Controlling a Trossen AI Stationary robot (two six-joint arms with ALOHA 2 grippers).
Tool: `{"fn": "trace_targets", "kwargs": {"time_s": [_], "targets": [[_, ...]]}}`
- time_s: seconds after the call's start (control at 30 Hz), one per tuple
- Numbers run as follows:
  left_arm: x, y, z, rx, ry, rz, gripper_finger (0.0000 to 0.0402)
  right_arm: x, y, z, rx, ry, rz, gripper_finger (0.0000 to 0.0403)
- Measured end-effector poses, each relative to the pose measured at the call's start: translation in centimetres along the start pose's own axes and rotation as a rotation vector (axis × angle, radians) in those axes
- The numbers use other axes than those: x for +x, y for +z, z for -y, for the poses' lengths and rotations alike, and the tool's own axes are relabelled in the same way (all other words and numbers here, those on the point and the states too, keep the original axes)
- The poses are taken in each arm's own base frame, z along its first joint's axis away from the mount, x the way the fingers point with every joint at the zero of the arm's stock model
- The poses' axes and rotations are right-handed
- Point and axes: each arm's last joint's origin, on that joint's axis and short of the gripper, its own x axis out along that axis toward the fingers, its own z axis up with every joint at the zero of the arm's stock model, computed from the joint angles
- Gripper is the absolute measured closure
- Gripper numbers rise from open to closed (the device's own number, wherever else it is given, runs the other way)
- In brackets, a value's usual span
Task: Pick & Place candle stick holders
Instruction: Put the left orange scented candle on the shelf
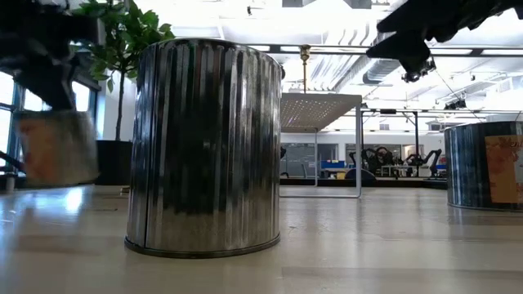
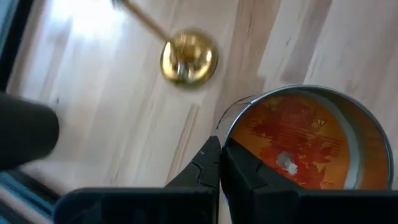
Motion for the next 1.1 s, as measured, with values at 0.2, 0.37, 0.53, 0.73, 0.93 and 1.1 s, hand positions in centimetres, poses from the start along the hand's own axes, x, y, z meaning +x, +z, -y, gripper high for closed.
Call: {"fn": "trace_targets", "kwargs": {"time_s": [0.2, 0.37, 0.53, 0.73, 0.93, 1.1], "targets": [[-2.3, 1.9, -0.2, 0.001, -0.028, 0.066, 0.0401, -0.1, 0.9, -0.5, -0.064, 0.117, 0.078, 0.0160], [-5.0, 3.7, -0.9, 0.008, -0.034, 0.125, 0.0401, 0.3, 1.2, -0.9, -0.223, 0.172, 0.122, 0.0160], [-7.9, 5.8, -1.5, 0.023, -0.059, 0.248, 0.0401, 1.5, 1.0, -0.8, -0.305, 0.050, 0.134, 0.0160], [-9.8, 7.1, -2.0, 0.057, -0.048, 0.340, 0.0401, 2.3, 0.9, -0.6, -0.325, -0.057, 0.141, 0.0159], [-9.8, 7.2, -2.0, 0.081, -0.047, 0.341, 0.0402, 2.2, 1.3, -0.5, -0.188, -0.128, 0.195, 0.0159], [-9.6, 7.3, -1.7, 0.087, -0.043, 0.334, 0.0402, 2.2, 1.3, -0.5, -0.215, -0.129, 0.194, 0.0159]]}}
